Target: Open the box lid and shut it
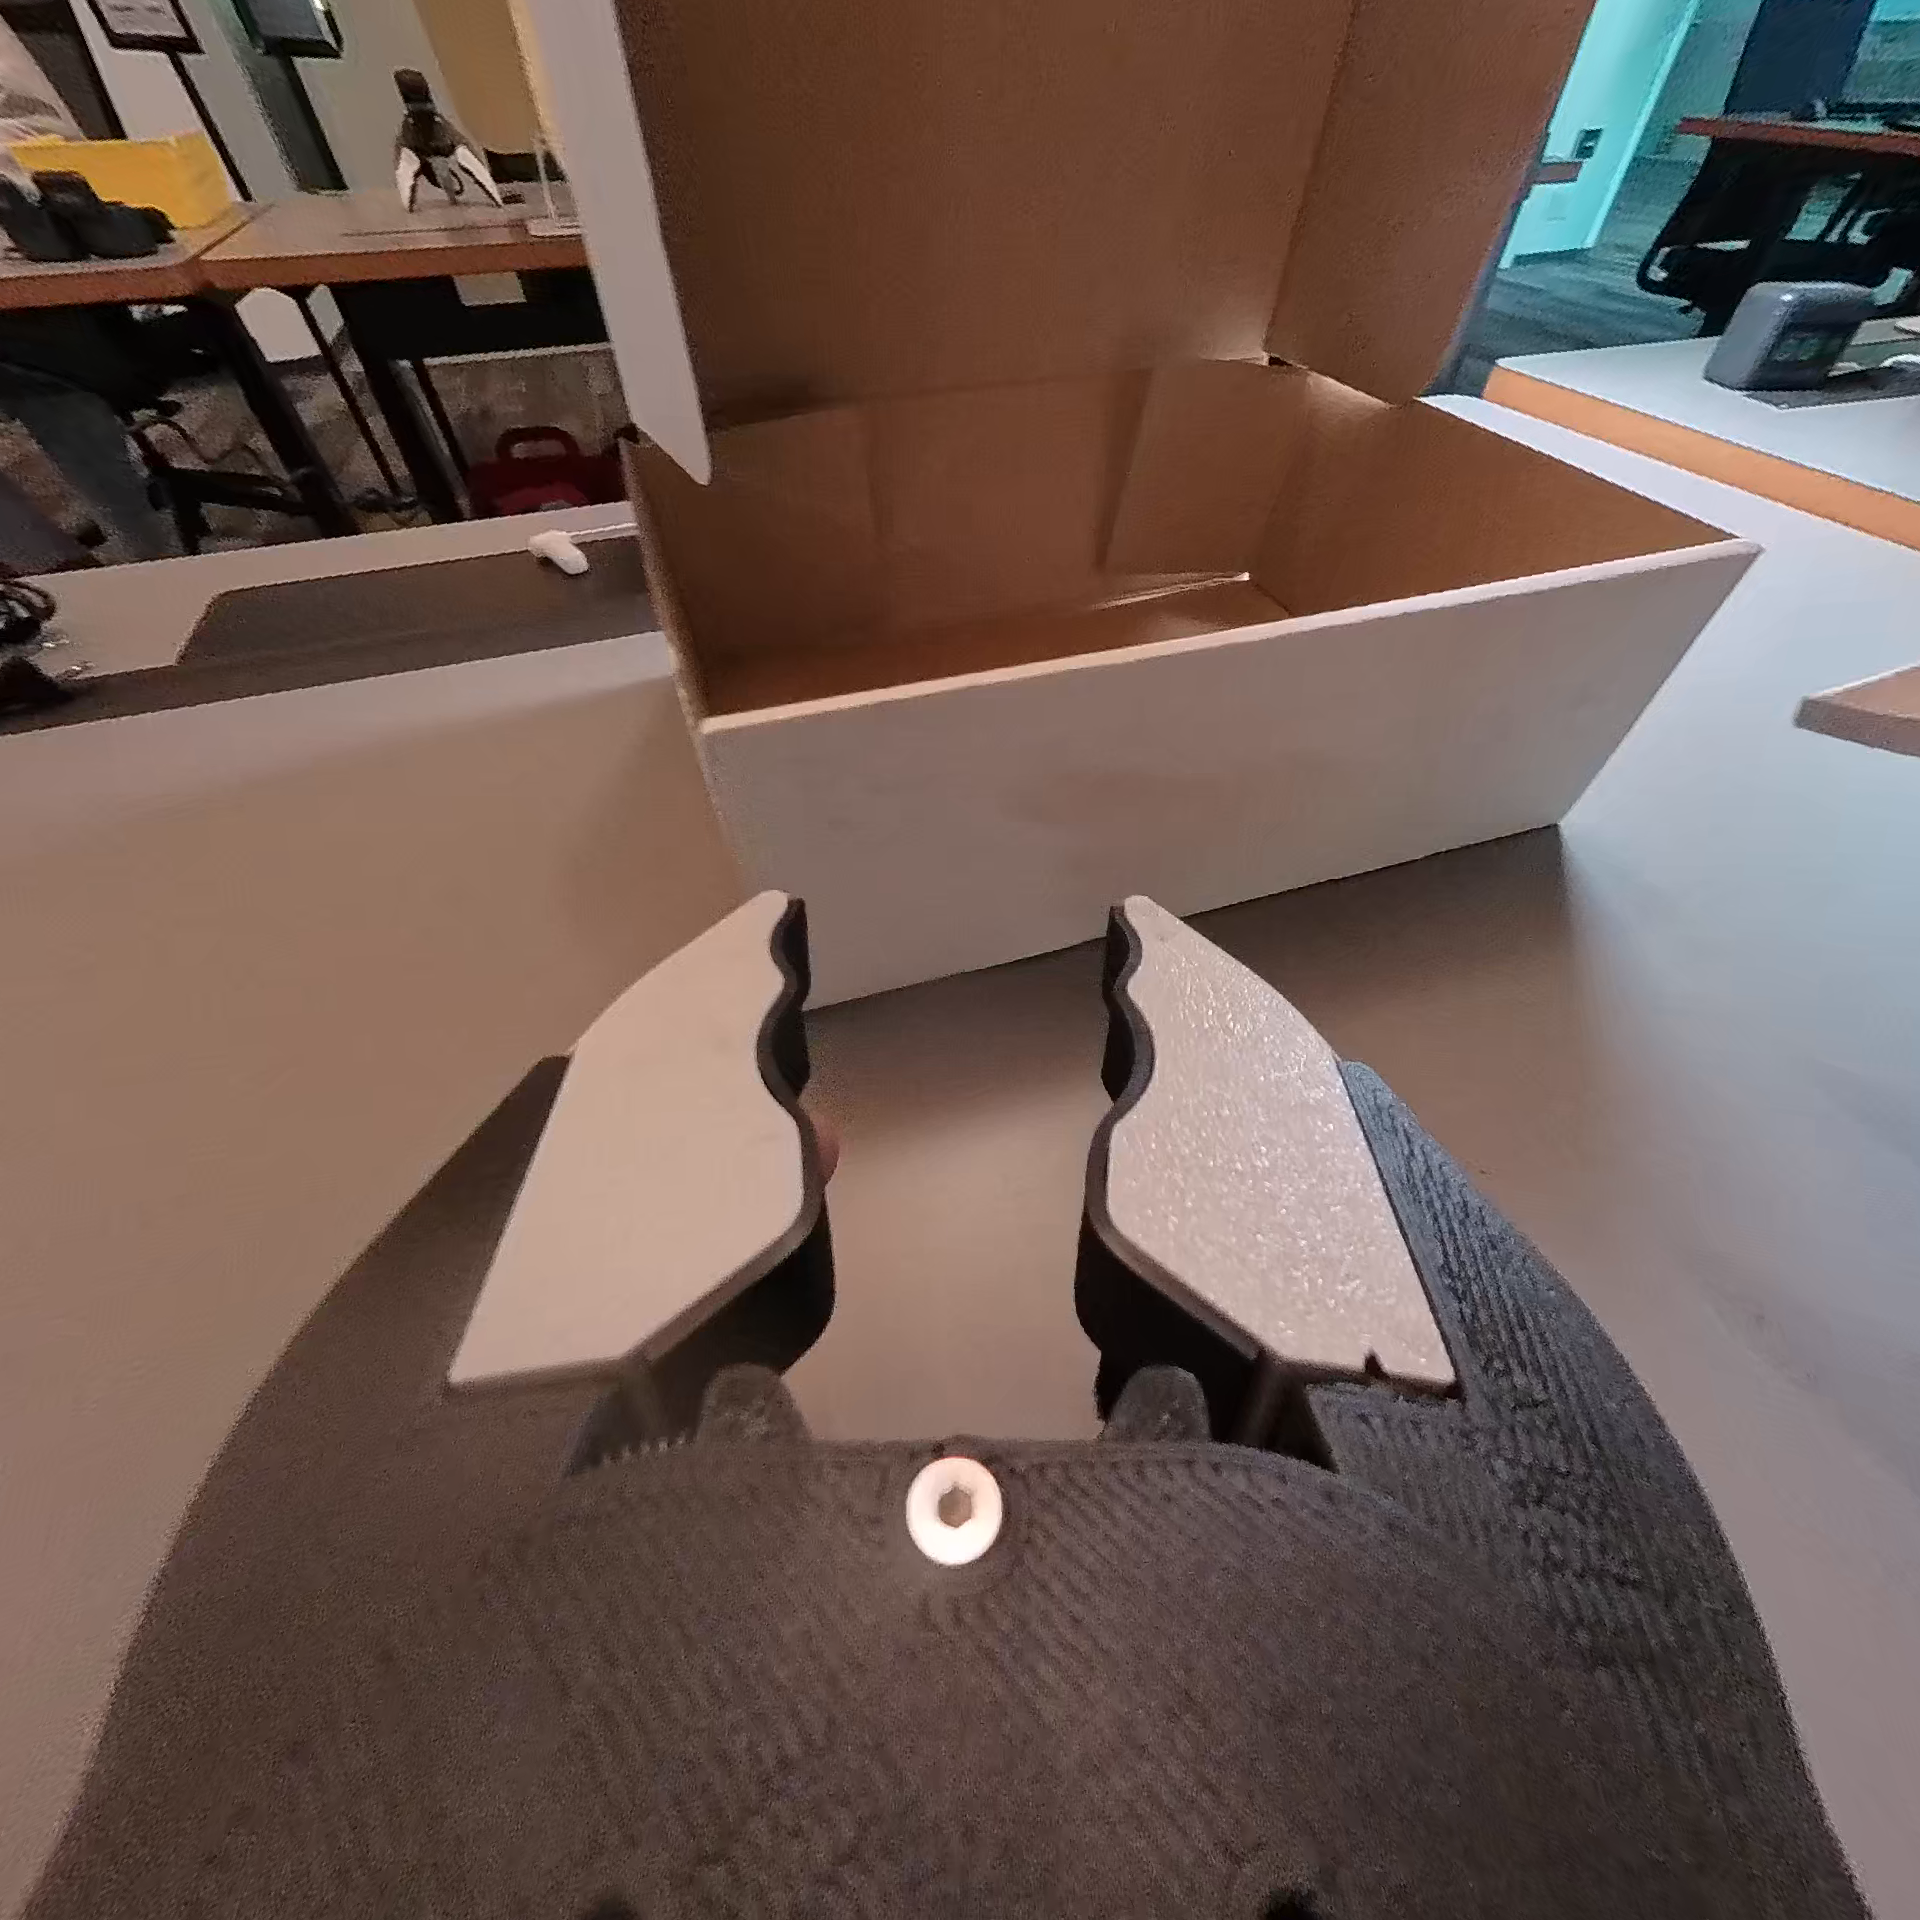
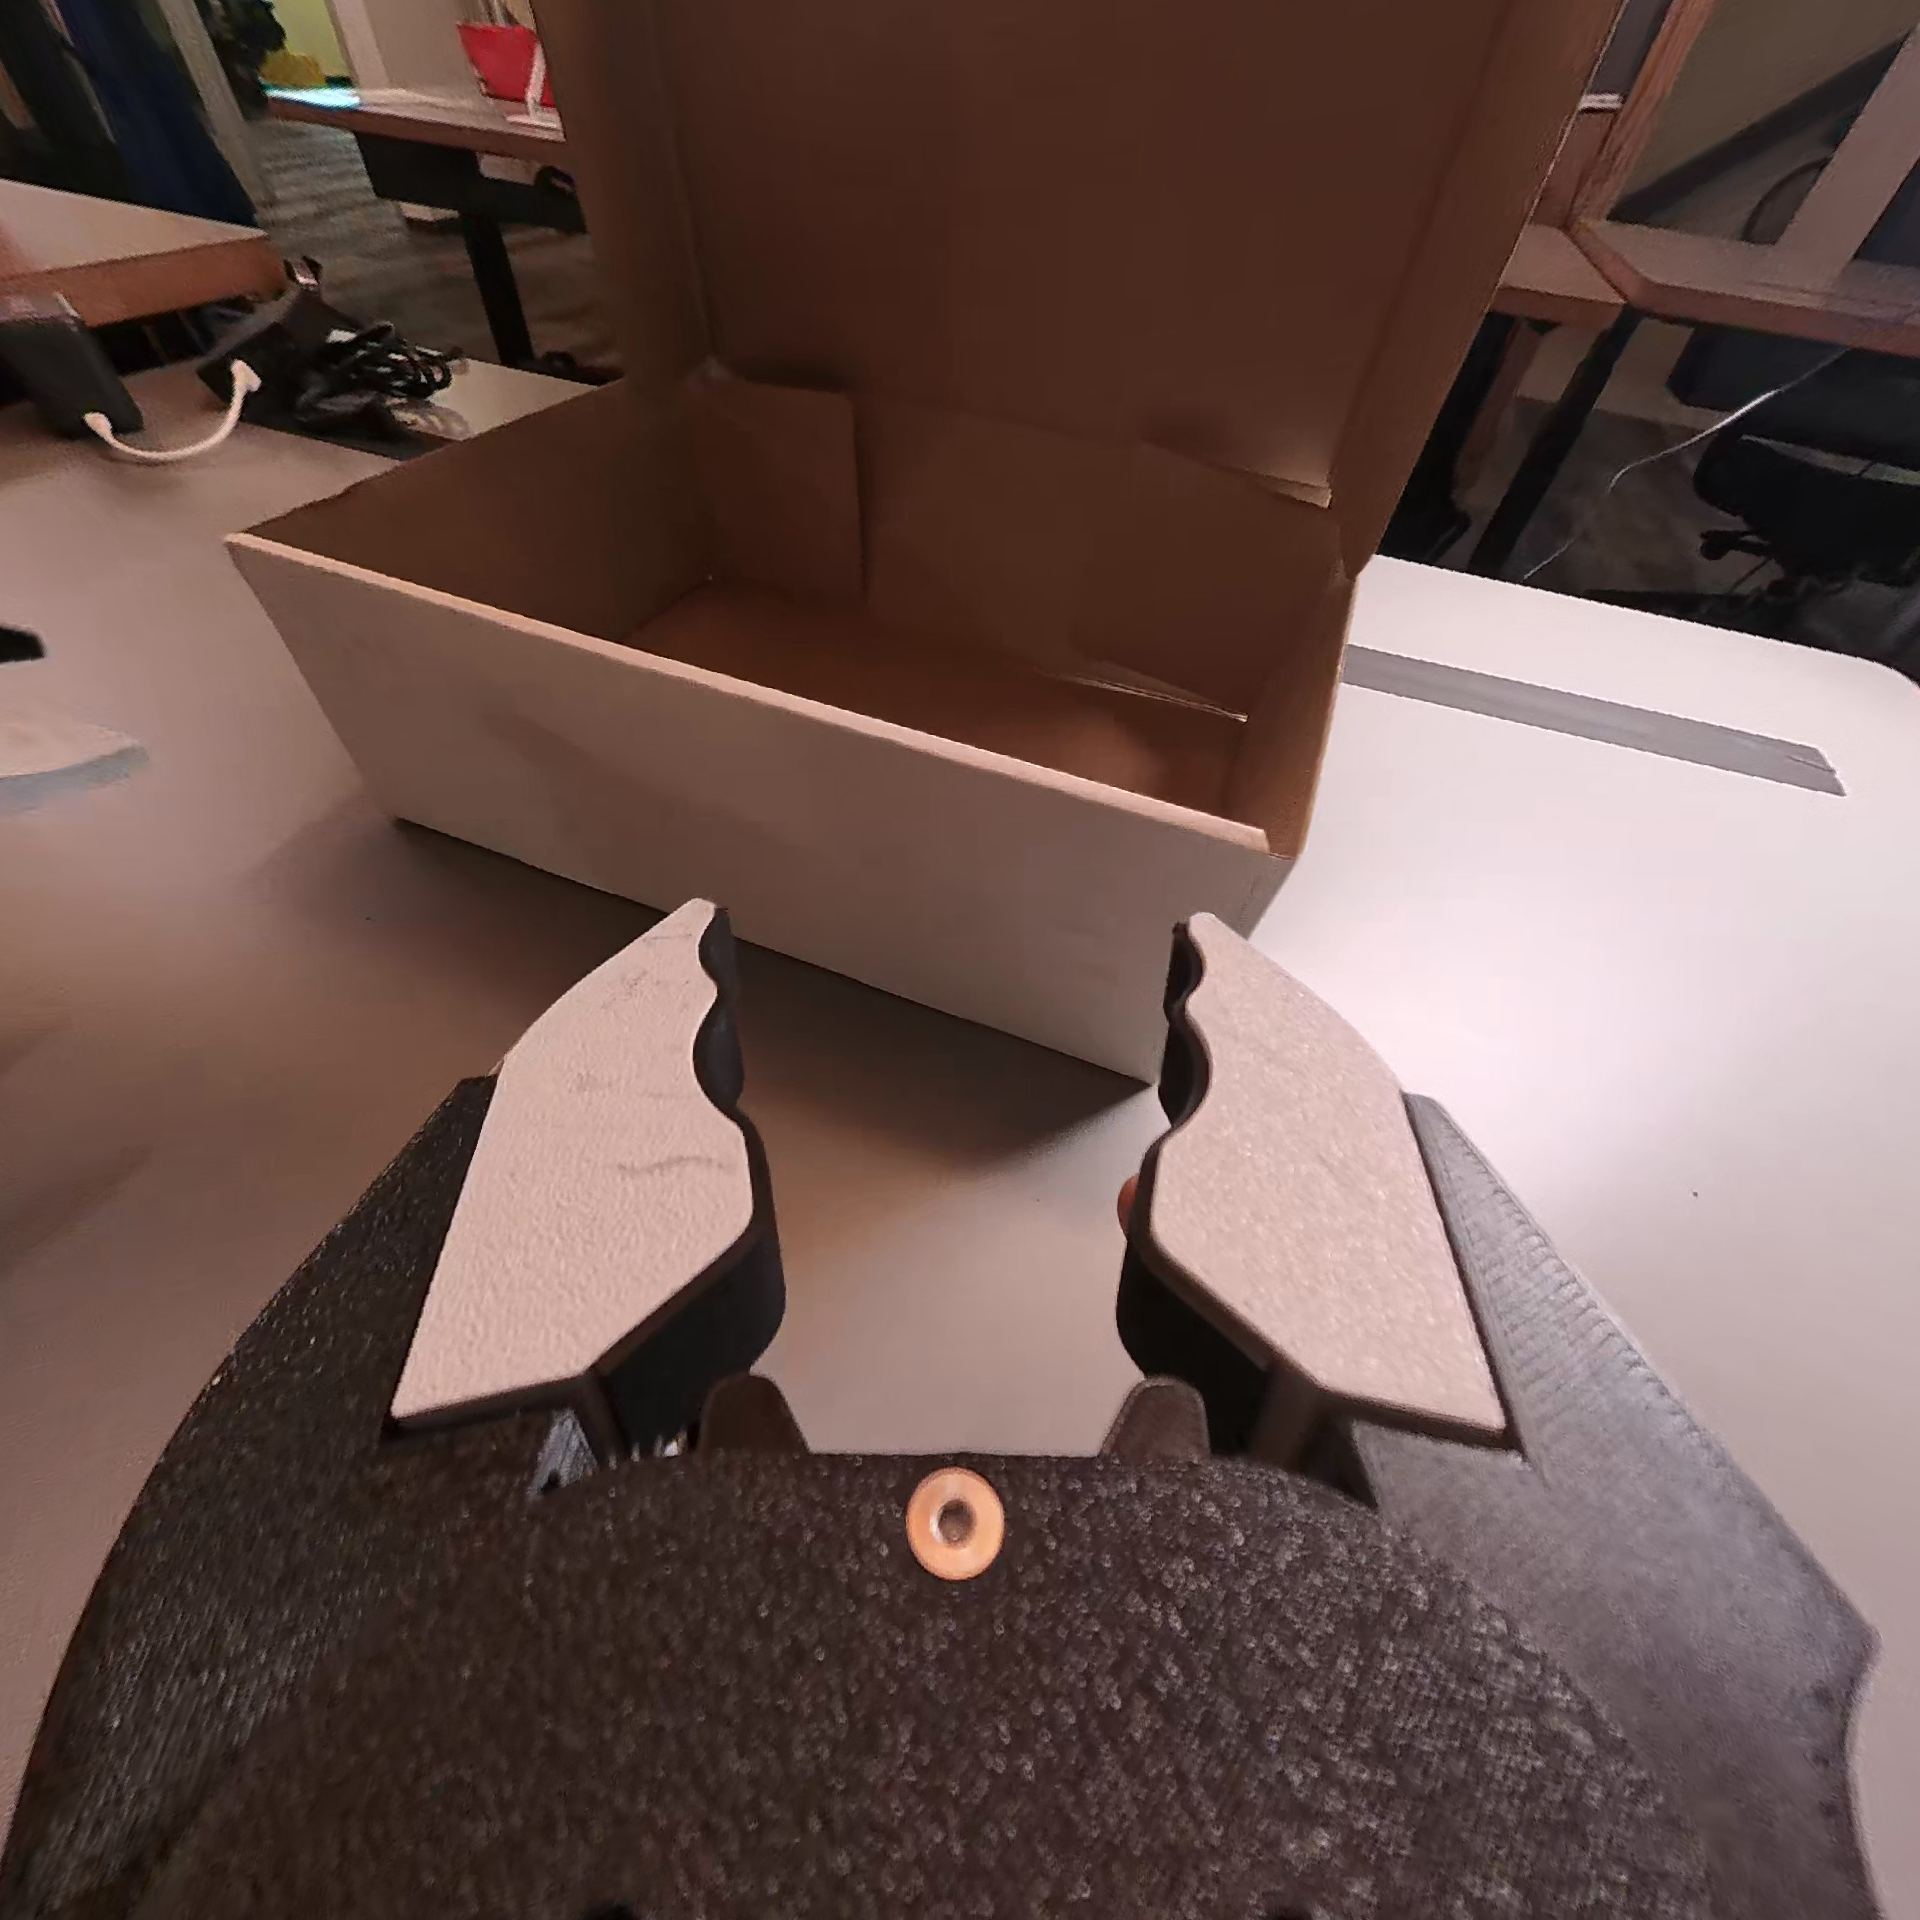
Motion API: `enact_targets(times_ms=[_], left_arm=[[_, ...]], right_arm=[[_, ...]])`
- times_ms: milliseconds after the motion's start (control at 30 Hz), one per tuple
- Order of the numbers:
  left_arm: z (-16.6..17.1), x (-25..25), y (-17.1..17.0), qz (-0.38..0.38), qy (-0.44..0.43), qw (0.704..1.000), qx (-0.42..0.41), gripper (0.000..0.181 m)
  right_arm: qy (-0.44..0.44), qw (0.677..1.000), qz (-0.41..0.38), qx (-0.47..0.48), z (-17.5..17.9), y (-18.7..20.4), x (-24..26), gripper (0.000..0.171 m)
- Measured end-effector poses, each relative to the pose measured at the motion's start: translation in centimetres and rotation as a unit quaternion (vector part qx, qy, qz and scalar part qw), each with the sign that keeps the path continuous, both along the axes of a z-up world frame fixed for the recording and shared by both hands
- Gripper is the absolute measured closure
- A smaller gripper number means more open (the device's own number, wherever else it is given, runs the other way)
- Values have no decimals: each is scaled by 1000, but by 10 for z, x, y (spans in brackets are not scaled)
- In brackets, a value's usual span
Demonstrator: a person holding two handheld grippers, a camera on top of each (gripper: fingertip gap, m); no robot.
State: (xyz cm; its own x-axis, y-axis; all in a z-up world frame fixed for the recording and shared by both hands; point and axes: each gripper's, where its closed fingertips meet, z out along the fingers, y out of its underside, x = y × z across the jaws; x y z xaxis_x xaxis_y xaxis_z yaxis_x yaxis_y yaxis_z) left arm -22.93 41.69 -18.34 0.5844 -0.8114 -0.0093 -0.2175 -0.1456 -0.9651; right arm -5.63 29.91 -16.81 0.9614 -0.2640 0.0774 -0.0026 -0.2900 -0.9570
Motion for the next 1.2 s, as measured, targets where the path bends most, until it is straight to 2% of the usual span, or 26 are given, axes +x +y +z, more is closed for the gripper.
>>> enact_targets(times_ms=[400,700,1200], left_arm=[[-8,42,-31,-44,12,999,4,126],[-6,60,-46,-58,29,997,31,125],[-12,75,-61,-79,40,995,43,127]], right_arm=[[-13,1000,-3,-9,-4,4,-4,93],[-51,998,6,-34,-17,17,-21,93],[-50,998,24,-42,-25,23,-35,93]])
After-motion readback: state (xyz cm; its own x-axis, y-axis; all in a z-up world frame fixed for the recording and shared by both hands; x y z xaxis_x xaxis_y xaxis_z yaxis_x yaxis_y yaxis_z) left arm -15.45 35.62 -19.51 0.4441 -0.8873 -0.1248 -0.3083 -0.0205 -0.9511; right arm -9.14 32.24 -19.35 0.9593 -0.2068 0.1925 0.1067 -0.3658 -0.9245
